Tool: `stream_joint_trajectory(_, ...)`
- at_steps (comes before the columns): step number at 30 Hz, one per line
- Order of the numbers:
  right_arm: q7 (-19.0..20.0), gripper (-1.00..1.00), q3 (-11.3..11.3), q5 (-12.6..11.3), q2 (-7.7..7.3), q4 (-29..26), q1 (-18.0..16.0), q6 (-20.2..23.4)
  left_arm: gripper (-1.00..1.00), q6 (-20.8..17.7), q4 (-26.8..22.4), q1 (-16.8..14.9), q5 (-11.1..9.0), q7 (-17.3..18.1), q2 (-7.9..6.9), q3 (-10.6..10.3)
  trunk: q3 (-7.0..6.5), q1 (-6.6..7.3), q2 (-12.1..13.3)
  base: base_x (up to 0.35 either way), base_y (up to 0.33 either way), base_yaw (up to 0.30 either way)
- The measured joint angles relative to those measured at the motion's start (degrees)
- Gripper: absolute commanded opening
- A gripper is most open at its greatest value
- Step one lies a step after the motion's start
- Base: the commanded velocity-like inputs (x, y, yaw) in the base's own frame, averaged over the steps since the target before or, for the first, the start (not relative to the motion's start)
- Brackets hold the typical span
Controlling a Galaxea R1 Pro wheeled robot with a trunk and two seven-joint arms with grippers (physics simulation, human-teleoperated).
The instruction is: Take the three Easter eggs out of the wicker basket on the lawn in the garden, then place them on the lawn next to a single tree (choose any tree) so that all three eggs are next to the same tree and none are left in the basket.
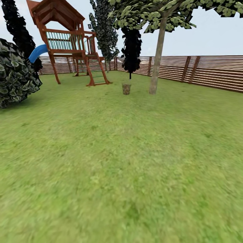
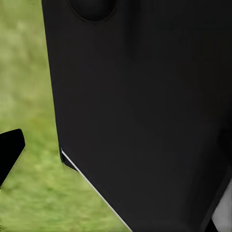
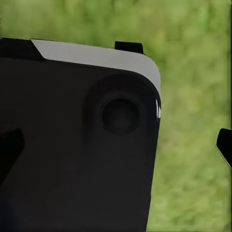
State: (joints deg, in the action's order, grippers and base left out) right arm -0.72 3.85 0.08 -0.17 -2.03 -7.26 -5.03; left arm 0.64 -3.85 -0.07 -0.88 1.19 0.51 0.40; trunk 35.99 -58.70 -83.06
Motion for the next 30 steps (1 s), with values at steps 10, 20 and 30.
stream_joint_trajectory(10, 0.00, 1.00, 0.00, 0.00, 0.00, 0.01, 0.00, 0.00, 1.00, 0.00, 0.00, 0.00, 0.00, -0.08, 0.02, 0.00, 0.00, 0.00, 0.00, 0.339, 0.000, 0.000)
stream_joint_trajectory(20, 0.00, 1.00, 0.00, 0.00, 0.00, 0.02, 0.00, 0.00, 1.00, 0.00, 0.00, 0.01, 0.00, -0.08, 0.02, 0.00, 0.00, 0.00, 0.00, 0.339, 0.000, 0.000)
stream_joint_trajectory(30, 0.00, 1.00, 0.00, 0.00, 0.00, 0.01, 0.00, 0.00, 1.00, 0.00, 0.00, 0.00, 0.00, -0.08, 0.02, 0.00, 0.00, 0.00, 0.00, 0.339, 0.000, 0.000)
